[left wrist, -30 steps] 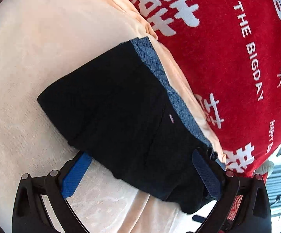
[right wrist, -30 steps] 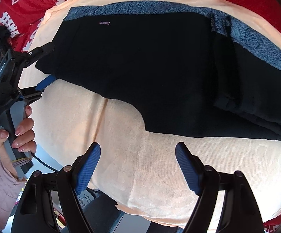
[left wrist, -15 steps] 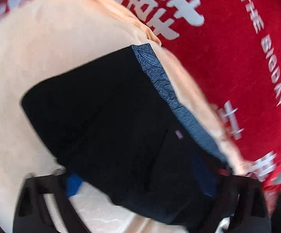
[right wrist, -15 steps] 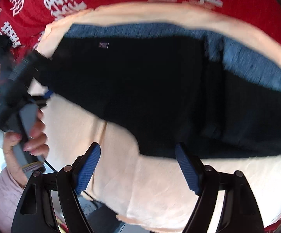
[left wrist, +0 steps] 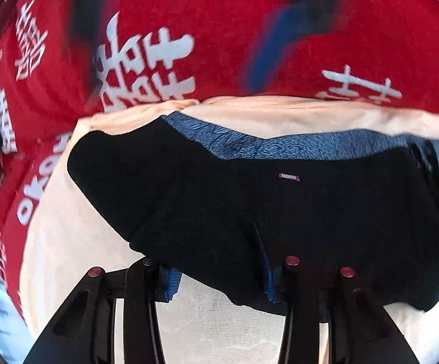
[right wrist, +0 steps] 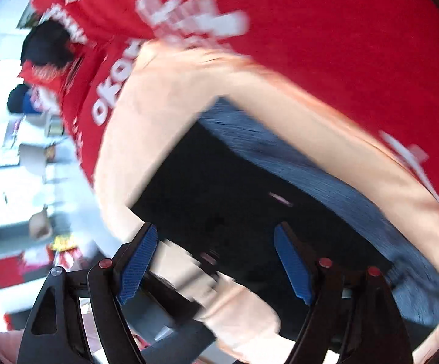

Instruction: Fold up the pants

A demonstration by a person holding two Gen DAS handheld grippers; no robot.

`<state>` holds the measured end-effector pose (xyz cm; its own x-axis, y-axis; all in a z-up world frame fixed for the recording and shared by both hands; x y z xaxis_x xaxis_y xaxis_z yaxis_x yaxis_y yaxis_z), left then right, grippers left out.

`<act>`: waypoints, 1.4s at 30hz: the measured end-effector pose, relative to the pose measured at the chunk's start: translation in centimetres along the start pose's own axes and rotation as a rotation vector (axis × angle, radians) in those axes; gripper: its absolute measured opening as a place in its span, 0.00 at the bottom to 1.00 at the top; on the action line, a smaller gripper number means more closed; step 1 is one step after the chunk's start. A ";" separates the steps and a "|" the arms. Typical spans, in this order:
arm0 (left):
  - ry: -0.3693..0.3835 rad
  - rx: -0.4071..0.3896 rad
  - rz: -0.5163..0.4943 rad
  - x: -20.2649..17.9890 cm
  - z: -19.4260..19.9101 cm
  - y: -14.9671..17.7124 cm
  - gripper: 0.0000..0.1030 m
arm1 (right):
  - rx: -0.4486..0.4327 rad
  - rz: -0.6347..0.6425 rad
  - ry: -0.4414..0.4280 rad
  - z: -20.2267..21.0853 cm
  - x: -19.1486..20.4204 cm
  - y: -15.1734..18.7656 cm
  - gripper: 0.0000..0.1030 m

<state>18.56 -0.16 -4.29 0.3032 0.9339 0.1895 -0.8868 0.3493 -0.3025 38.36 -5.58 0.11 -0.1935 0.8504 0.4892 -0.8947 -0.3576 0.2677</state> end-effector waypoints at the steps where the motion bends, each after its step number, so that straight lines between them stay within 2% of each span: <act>1: -0.008 -0.005 -0.010 -0.1 0.0 0.0 0.42 | 0.034 0.022 0.033 -1.1 1.4 -1.4 0.80; 6: -0.051 -0.035 -0.061 -1.0 0.6 0.4 0.42 | 0.212 0.106 0.175 -6.8 5.7 -5.5 0.80; 10: -0.071 -0.026 -0.104 -1.9 1.3 0.1 0.42 | 0.283 0.101 0.281 -9.2 5.4 -5.9 0.78; 11: -0.068 -0.029 -0.116 -2.1 1.8 0.0 0.42 | 0.279 0.097 0.271 -9.2 5.2 -5.8 0.53; 12: -0.065 -0.043 -0.125 -2.4 2.6 -0.1 0.42 | 0.261 0.086 0.246 -8.7 4.8 -5.4 0.23; 16: -0.010 -0.095 -0.153 -4.4 7.2 -0.8 0.42 | 0.139 0.059 0.117 -4.8 2.8 -2.7 0.20; 22: 0.105 -0.148 -0.196 -8.7 13.6 -2.7 0.43 | -0.101 -0.006 -0.204 2.9 -2.8 6.2 0.20; 25: 0.164 -0.164 -0.253 -13.1 16.4 -3.5 0.51 | -0.232 -0.045 -0.336 6.5 -6.7 11.5 0.20; 29: 0.226 -0.173 -0.364 -21.0 18.8 -3.4 0.51 | -0.383 -0.108 -0.445 9.6 -12.6 19.4 0.20; 33: 0.262 -0.130 -0.466 -28.7 18.4 -2.4 0.51 | -0.502 -0.215 -0.521 10.0 -20.5 27.9 0.20; 35: 0.259 -0.085 -0.513 -32.3 16.7 -1.5 0.51 | -0.526 -0.263 -0.533 8.9 -23.9 31.0 0.20; 39: 0.204 0.018 -0.575 -36.7 12.5 0.5 0.51 | -0.526 -0.390 -0.563 5.2 -31.4 34.6 0.20; 42: 0.180 0.068 -0.582 -37.6 10.7 0.9 0.55 | -0.506 -0.458 -0.544 1.8 -34.8 35.0 0.20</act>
<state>2.66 -35.81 -1.73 0.7937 0.5913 0.1431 -0.5762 0.8061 -0.1352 14.50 -48.40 -6.07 0.3328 0.5203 0.7865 -0.9337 0.2986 0.1976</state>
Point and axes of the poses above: each gripper's, at about its wrist camera, not at the fingertips, and z roughly against the way its jaws point, x to its left, y to its underside, the point moved 2 cm from there along -z, roughly the way its jaws point, and after that the axes turned 12 degrees about x, right-handed, at the moved point
